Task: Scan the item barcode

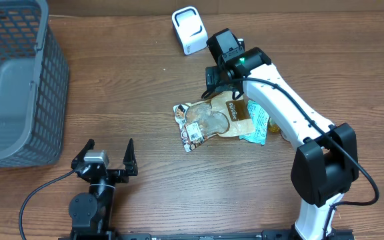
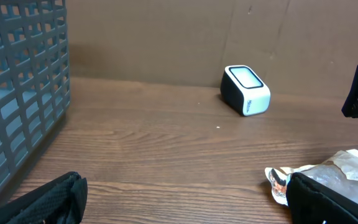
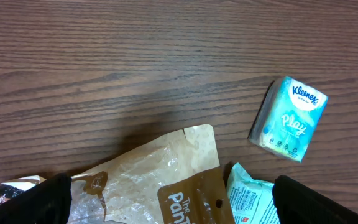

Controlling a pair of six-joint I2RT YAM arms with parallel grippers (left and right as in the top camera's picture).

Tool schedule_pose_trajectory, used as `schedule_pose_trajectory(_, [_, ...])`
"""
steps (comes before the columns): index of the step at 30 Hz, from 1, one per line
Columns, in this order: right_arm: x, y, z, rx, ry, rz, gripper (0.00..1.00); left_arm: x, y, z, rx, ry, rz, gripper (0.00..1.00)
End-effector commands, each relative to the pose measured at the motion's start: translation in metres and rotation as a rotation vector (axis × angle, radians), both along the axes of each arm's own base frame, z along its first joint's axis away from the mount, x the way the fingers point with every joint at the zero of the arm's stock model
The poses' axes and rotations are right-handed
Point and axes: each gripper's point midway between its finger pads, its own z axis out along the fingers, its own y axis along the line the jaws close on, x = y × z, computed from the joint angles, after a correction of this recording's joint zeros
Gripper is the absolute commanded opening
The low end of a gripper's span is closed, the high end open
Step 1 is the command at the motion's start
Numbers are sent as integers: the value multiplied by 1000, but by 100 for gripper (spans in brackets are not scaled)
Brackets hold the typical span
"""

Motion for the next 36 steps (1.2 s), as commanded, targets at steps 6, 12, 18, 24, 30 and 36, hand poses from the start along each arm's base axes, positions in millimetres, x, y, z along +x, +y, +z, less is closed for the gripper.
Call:
schedule_pose_trajectory(6, [2, -4, -1, -5, -2, -14, 100, 0, 1, 1, 23, -8, 5, 100])
schedule_pose_trajectory(12, [2, -4, -1, -5, -2, -14, 100, 0, 1, 1, 23, -8, 5, 100])
schedule_pose_trajectory(18, [2, -4, -1, -5, -2, -14, 100, 0, 1, 1, 23, -8, 5, 100])
schedule_pose_trajectory(24, [2, -4, -1, -5, -2, -14, 100, 0, 1, 1, 23, -8, 5, 100])
schedule_pose_trajectory(30, [2, -4, -1, -5, -2, -14, 100, 0, 1, 1, 23, -8, 5, 100])
schedule_pose_trajectory(36, [2, -4, 11, 7, -25, -13, 100, 0, 1, 1, 23, -8, 5, 99])
